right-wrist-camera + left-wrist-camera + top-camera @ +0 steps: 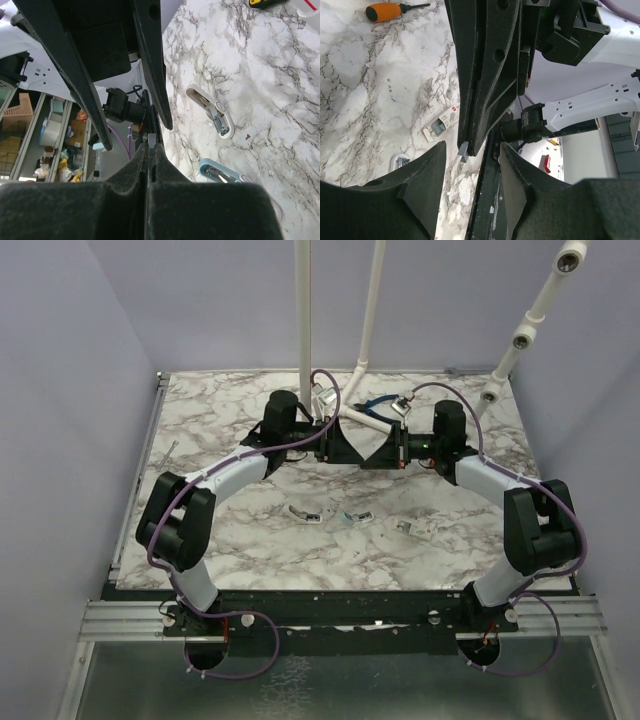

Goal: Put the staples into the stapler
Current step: Adjust the staple, then install the staple into the stapler.

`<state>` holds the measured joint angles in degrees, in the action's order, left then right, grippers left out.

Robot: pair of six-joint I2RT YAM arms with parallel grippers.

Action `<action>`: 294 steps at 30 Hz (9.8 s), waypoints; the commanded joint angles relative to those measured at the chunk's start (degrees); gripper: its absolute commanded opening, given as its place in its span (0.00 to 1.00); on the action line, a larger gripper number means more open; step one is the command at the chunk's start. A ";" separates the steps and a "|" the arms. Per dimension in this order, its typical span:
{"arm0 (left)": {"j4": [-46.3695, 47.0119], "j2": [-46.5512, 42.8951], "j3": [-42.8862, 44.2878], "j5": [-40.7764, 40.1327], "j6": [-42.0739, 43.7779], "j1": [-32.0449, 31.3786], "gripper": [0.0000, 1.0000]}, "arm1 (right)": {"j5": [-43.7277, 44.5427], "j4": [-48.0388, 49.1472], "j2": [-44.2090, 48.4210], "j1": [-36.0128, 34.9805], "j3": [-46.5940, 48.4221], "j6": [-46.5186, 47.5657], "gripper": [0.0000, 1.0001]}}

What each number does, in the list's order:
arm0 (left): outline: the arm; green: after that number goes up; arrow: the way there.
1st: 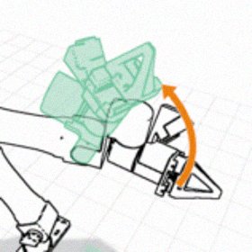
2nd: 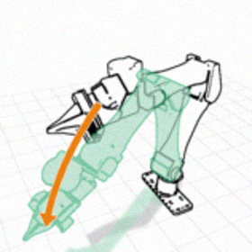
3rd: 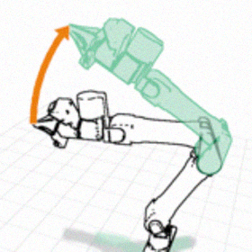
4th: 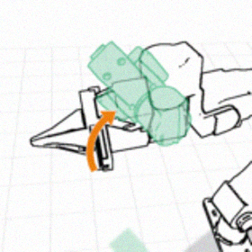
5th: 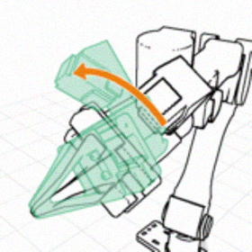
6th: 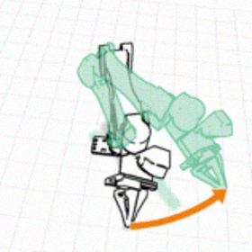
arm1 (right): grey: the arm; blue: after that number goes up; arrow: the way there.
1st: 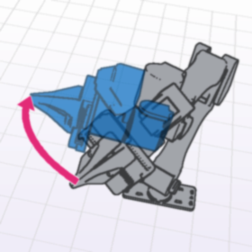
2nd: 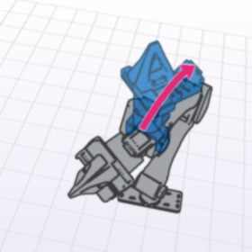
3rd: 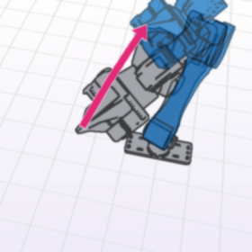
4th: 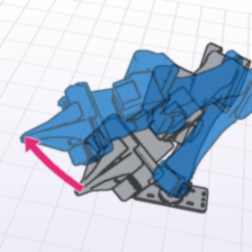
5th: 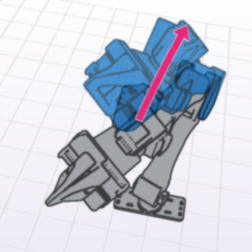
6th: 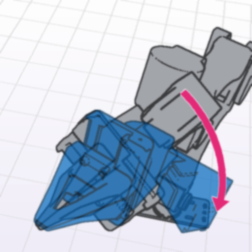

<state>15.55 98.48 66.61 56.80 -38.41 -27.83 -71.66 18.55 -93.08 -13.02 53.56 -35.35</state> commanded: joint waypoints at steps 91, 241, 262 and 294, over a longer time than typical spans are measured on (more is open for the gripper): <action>10.35 -1.88 -3.02 2.78 -4.39 -0.74 0.24 | -3.93 25.35 -0.72 1.68 -4.96 -17.37 0.02; -44.36 -1.89 -5.56 -22.62 11.85 3.13 0.01 | 25.34 -41.90 6.98 0.54 -2.14 67.79 0.43; -47.43 1.15 -4.87 -24.15 13.45 3.13 0.00 | 25.32 -42.28 6.50 0.54 -1.88 68.13 0.43; -48.86 4.15 -2.54 -24.39 14.05 3.49 0.00 | 25.43 -42.74 5.36 0.54 -1.73 68.22 0.43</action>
<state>-32.60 101.67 62.63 33.15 -25.15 -24.71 -47.16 -23.66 -86.74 -12.32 50.83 31.88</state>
